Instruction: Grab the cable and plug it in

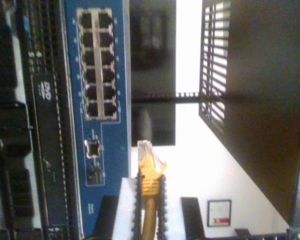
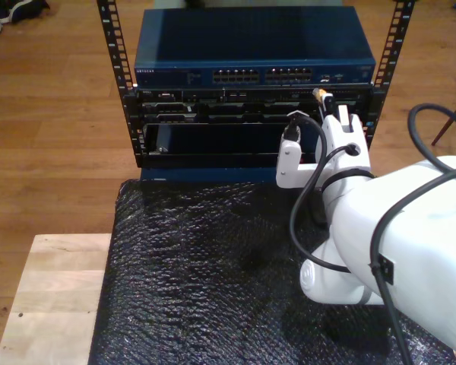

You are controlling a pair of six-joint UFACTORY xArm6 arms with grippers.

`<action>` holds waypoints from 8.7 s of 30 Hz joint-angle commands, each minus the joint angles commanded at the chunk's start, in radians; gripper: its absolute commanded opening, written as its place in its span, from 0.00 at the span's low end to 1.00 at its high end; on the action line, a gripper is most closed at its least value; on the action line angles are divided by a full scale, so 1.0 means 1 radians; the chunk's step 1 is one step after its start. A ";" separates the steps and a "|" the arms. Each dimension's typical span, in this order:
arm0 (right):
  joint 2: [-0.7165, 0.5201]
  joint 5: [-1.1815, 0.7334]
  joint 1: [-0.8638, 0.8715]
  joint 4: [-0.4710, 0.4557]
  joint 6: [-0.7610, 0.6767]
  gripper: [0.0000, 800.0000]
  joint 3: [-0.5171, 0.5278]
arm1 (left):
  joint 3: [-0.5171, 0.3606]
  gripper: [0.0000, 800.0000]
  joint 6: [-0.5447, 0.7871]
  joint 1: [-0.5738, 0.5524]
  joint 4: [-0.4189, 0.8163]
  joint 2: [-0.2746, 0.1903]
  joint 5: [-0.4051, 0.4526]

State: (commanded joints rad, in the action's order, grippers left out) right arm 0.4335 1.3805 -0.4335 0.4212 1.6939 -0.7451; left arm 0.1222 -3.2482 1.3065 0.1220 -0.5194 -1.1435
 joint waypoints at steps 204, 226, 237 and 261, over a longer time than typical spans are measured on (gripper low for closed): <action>0.413 0.009 -0.071 0.299 0.157 0.00 -0.583 | 0.000 1.00 0.000 0.000 0.000 0.000 0.000; 0.420 0.009 -0.069 0.298 0.157 0.00 -0.597 | 0.000 1.00 0.000 0.000 0.000 0.000 0.000; 0.423 0.008 -0.069 0.298 0.158 0.00 -0.605 | 0.000 1.00 0.000 0.000 0.000 0.000 0.000; 0.439 0.006 -0.068 0.298 0.158 0.00 -0.628 | 0.000 1.00 0.000 0.000 0.000 0.000 0.000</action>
State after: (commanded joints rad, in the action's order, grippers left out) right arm 0.8723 1.3867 -0.5010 0.7188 1.8520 -1.3727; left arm 0.1222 -3.2482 1.3065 0.1220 -0.5194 -1.1435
